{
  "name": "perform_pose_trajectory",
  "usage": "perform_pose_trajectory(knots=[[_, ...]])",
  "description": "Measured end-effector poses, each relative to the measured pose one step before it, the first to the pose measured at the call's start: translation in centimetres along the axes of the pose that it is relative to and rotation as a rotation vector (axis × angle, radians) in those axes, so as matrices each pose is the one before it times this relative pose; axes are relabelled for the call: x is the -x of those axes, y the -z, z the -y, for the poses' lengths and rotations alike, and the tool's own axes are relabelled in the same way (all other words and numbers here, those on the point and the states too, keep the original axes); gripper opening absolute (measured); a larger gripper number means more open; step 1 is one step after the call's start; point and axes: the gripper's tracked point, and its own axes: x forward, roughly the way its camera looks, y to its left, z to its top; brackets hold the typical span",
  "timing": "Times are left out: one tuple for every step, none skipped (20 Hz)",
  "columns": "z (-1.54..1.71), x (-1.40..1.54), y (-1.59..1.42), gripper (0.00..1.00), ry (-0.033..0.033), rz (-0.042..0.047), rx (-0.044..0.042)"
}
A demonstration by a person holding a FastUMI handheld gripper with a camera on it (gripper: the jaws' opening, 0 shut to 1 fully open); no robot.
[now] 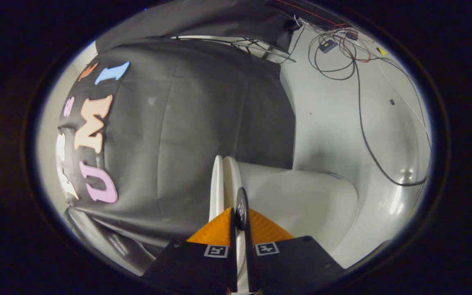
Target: Open the toilet lid.
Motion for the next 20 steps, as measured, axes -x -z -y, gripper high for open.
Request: perform_pose_trajectory(knots=[[0.102, -0.019, -0.253, 0.09, 0.00215, 0.00487, -0.01166], [-0.063, 0.035, 0.228, 0.08, -0.00163, -0.00881, -0.00630], [-0.125, -0.085, -0.109, 0.08, 0.00078, 0.01025, -0.00146], [-0.023, 0.035, 0.229, 0.08, 0.00754, -0.00884, 0.00981], [0.079, 0.035, -0.072, 0.08, 0.01071, 0.00569, 0.01754], [0.085, -0.168, 0.156, 0.08, 0.01629, -0.00757, 0.02138], [0.060, -0.045, 0.097, 0.08, 0.01625, -0.00474, 0.02896], [-0.270, 0.235, 0.028, 0.08, 0.00819, -0.00513, 0.02655], [-0.131, -0.029, -0.102, 0.08, 0.01083, -0.00025, 0.02472], [-0.303, 0.093, 0.012, 0.08, 0.01744, -0.00698, 0.02932], [-0.388, 0.233, 0.066, 0.08, -0.00041, -0.00833, 0.02981], [-1.021, 0.124, -0.256, 0.07, -0.02841, 0.01709, 0.01120], [-1.427, 0.222, -0.422, 0.06, -0.05511, 0.02345, 0.01379], [-1.372, -0.024, -0.453, 0.06, -0.03537, 0.02767, 0.02169], [-1.116, -0.153, -0.016, 0.06, -0.01340, 0.01631, 0.02821], [-0.344, -0.085, 0.078, 0.06, 0.01092, 0.00984, 0.02020], [-0.292, 0.071, -0.044, 0.06, 0.00672, 0.00401, 0.01388], [-0.697, 0.246, -0.081, 0.06, -0.00640, 0.00459, 0.01168], [-0.763, 0.206, -0.167, 0.05, -0.00807, 0.00311, 0.01759], [-0.833, -0.036, 0.163, 0.06, 0.00131, -0.00552, 0.02190]])
